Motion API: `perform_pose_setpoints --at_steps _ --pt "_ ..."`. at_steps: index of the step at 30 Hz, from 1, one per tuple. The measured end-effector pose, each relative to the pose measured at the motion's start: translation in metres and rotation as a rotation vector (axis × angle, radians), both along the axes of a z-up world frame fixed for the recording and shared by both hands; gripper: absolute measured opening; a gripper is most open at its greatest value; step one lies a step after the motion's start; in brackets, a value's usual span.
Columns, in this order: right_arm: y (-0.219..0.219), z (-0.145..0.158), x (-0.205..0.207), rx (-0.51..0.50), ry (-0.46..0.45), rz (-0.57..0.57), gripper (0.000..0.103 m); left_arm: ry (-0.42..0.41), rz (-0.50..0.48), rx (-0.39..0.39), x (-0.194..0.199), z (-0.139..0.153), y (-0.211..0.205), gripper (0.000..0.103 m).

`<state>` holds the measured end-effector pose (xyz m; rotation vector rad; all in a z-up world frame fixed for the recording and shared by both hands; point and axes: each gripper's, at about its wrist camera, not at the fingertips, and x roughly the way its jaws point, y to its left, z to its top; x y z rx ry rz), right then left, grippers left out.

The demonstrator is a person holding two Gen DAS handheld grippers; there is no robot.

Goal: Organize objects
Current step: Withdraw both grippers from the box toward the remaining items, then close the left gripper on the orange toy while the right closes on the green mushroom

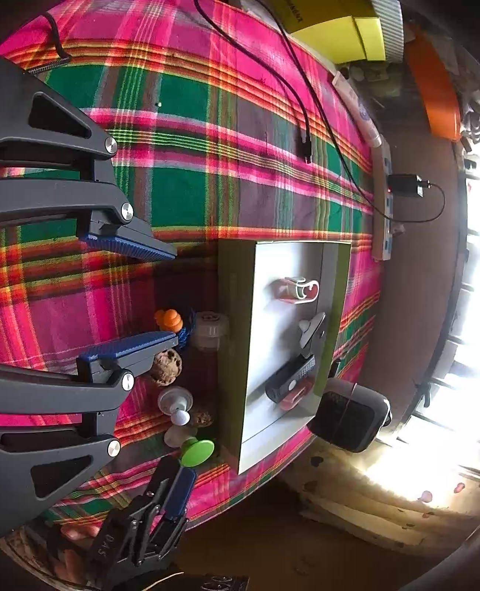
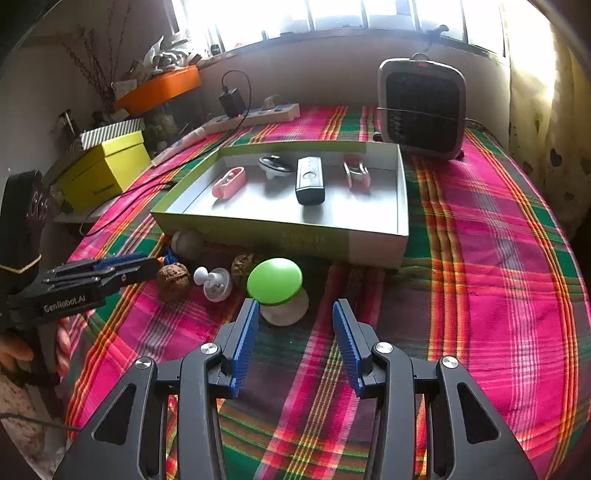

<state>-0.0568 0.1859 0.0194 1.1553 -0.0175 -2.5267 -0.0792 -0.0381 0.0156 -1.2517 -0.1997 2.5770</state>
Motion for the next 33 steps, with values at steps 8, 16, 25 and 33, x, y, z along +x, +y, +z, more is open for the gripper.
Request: perform_pose_setpoints --at_steps 8,16,25,33 --pt "-0.008 -0.005 -0.006 0.027 -0.017 0.011 0.044 -0.004 -0.022 -0.003 -0.010 -0.002 0.004 0.041" --pt "-0.014 -0.010 -0.017 0.043 -0.034 0.022 0.047 -0.005 -0.041 0.001 -0.013 -0.003 0.004 0.042" --pt "-0.025 -0.011 -0.022 0.130 -0.017 0.041 0.047 0.001 -0.054 -0.016 -0.012 -0.005 0.007 0.042" --pt "-0.028 -0.011 -0.018 0.147 -0.006 0.055 0.034 0.000 -0.046 -0.024 -0.013 -0.004 0.009 0.042"
